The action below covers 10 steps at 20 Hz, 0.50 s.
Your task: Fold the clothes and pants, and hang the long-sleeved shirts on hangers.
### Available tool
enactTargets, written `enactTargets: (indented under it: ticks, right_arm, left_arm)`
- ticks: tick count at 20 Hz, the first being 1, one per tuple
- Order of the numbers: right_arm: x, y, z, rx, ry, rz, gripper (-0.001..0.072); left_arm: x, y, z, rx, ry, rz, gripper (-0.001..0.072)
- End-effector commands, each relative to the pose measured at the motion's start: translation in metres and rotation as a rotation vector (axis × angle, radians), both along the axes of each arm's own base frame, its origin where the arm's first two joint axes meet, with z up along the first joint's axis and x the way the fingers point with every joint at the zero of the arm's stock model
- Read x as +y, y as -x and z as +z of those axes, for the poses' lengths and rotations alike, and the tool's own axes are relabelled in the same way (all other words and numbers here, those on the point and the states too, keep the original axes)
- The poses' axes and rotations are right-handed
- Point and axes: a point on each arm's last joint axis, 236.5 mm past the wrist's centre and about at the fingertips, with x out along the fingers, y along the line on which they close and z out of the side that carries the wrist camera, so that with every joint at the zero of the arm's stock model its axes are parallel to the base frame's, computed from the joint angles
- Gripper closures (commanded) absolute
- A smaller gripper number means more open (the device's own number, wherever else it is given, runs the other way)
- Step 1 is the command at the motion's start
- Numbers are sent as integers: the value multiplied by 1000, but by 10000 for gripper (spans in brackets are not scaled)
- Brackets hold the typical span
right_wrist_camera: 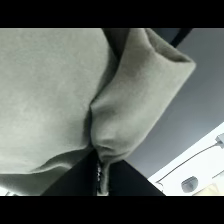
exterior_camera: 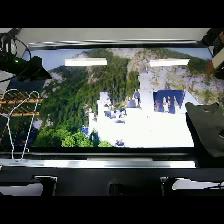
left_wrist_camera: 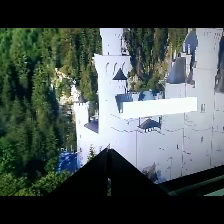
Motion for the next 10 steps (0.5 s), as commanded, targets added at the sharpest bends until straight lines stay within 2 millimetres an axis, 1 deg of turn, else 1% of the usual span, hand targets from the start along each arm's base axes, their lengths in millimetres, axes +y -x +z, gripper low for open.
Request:
enactTargets:
  ticks: [1,4,5,7,8,9,10]
  right_arm:
    - [-4,7,4,33,6,23,685]
    - [-3,6,3,29,3,16,676]
    - [-3,9,5,41,6,16,563]
    - [-7,14,9,64,27,18,181]
    - [-9,14,13,63,49,12,176]
    - [-13,13,17,45,82,4,229]
    - [-17,8,22,3,118,1,316]
  left_arm:
    - [0,0,0,0,0,0,692]
    - [0,0,0,-4,-4,-6,692]
    - [0,0,0,-4,-3,-6,692]
    - [0,0,0,-6,-5,-9,692]
    - [0,0,0,-11,-9,-18,691]
    - [2,0,-1,-12,-17,-18,691]
    - [5,-2,-3,-14,-33,-14,692]
